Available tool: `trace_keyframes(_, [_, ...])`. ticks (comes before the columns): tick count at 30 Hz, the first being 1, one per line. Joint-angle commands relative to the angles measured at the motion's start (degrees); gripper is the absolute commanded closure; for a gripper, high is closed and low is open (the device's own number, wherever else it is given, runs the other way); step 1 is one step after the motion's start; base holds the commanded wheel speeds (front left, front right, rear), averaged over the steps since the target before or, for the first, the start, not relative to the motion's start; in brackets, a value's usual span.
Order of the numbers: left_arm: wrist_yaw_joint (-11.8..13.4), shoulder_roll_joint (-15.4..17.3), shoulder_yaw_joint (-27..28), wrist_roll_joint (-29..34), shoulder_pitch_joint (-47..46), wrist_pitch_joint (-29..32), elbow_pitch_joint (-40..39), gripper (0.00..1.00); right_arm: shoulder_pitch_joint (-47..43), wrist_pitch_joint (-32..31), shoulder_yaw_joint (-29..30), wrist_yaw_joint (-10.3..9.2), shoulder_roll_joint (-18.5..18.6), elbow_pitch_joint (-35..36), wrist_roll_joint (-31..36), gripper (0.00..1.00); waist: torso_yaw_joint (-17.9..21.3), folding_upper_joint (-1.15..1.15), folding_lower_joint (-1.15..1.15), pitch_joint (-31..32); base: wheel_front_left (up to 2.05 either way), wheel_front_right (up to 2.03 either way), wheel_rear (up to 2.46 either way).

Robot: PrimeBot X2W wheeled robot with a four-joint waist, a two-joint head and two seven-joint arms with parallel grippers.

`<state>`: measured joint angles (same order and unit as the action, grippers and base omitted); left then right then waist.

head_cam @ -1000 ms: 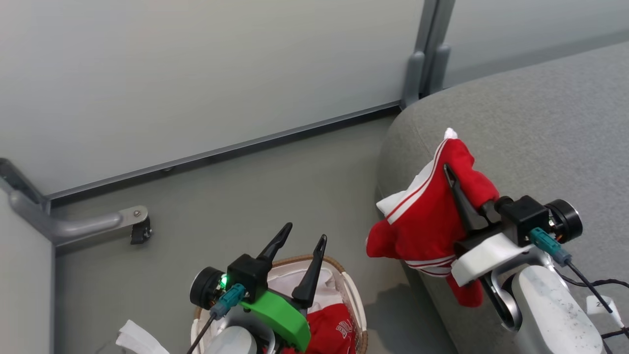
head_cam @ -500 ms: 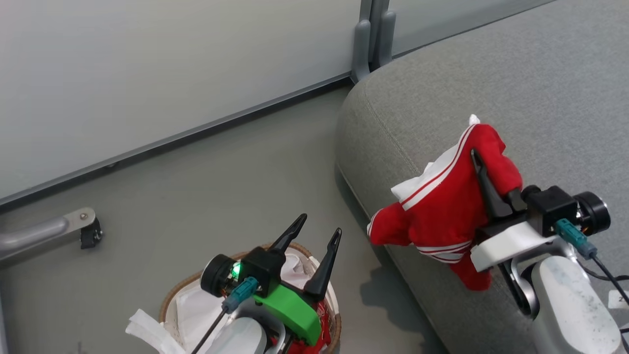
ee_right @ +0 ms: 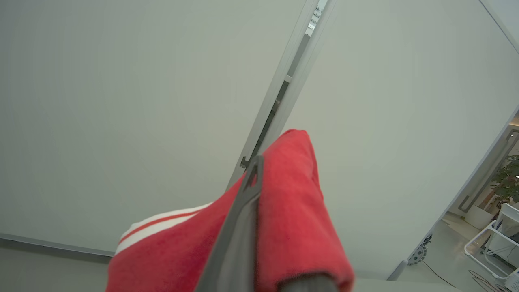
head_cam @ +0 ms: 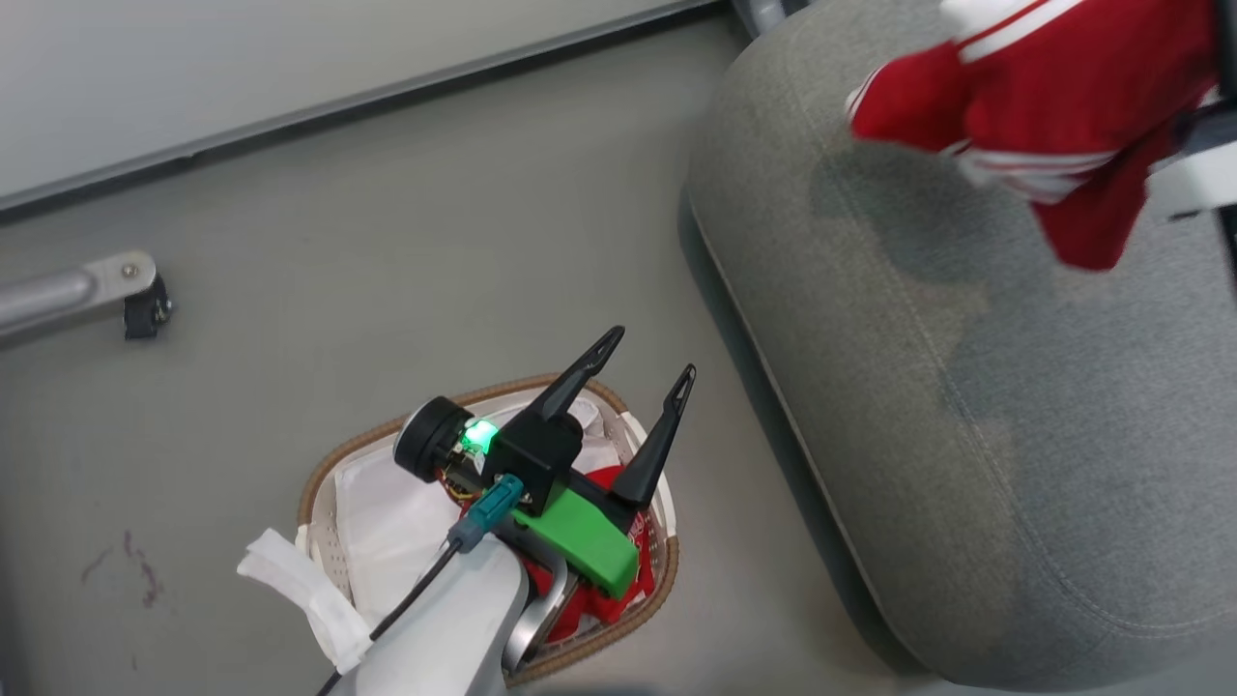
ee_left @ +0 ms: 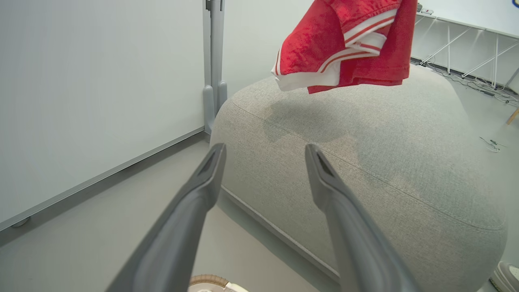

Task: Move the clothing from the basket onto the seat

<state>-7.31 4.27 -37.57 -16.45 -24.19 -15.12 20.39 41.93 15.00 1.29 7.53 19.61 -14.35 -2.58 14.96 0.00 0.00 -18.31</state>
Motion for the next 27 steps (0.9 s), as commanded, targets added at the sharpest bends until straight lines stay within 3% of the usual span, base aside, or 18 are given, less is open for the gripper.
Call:
trace_keyframes(1, [-0.3, 0.5, -0.1, 0.8, -1.9, 0.0, -0.5, 0.0, 2.6, 0.3, 1.5, -0.08, 2.2, -0.8, -0.6, 1.0, -5.5, 0.0, 0.0, -8.3, 0.0, 0.0, 0.0])
trace_keyframes(7, [-0.3, 1.3, 0.1, 1.8, -4.3, -0.1, -0.9, 0.0, 8.0, 0.3, 8.7, -0.08, 8.2, -4.8, -0.5, 1.0, -8.7, 0.0, 0.0, -14.4, 0.0, 0.0, 0.0])
trace_keyframes(12, [-0.3, 2.2, 1.2, 2.8, -5.2, -0.1, -1.3, 0.0, 9.8, 0.3, 12.3, -0.08, 10.4, -9.6, -0.1, 1.0, -9.4, 0.0, 0.0, -18.2, 0.0, 0.0, 0.0])
trace_keyframes(15, [-0.3, 2.5, 1.8, 3.4, -5.7, -0.1, -1.5, 0.0, 10.0, 0.3, 13.4, -0.08, 10.6, -12.5, 0.2, 1.0, -9.3, 0.0, 0.0, -19.9, 0.0, 0.0, 0.0])
trace_keyframes(24, [-0.3, 1.9, 2.3, 4.4, -5.9, -0.1, -0.8, 0.0, 7.3, 0.2, 15.1, -0.08, 6.7, -19.0, 1.1, 0.98, -8.0, 0.0, 0.0, -20.9, 0.0, 0.0, 0.0])
trace_keyframes(25, [-0.3, 2.0, 2.3, 4.4, -5.9, -0.1, -0.8, 0.0, 6.7, 0.2, 15.0, -0.08, 6.2, -19.1, 1.2, 0.71, -7.8, 0.0, 0.0, -20.8, 0.0, 0.0, 0.0])
trace_keyframes(26, [-0.3, 2.1, 2.3, 4.4, -5.8, -0.1, -0.7, 0.0, 6.3, 0.2, 15.0, -0.08, 5.9, -19.1, 1.4, 0.55, -7.7, 0.0, 0.0, -20.7, 0.0, 0.0, 0.0])
trace_keyframes(27, [-0.3, 2.2, 2.4, 4.4, -5.7, -0.1, -0.6, 0.0, 5.6, 0.2, 15.2, -0.08, 5.4, -18.9, 1.5, 0.0, -7.5, 0.0, 0.0, -20.6, 0.0, 0.0, 0.0])
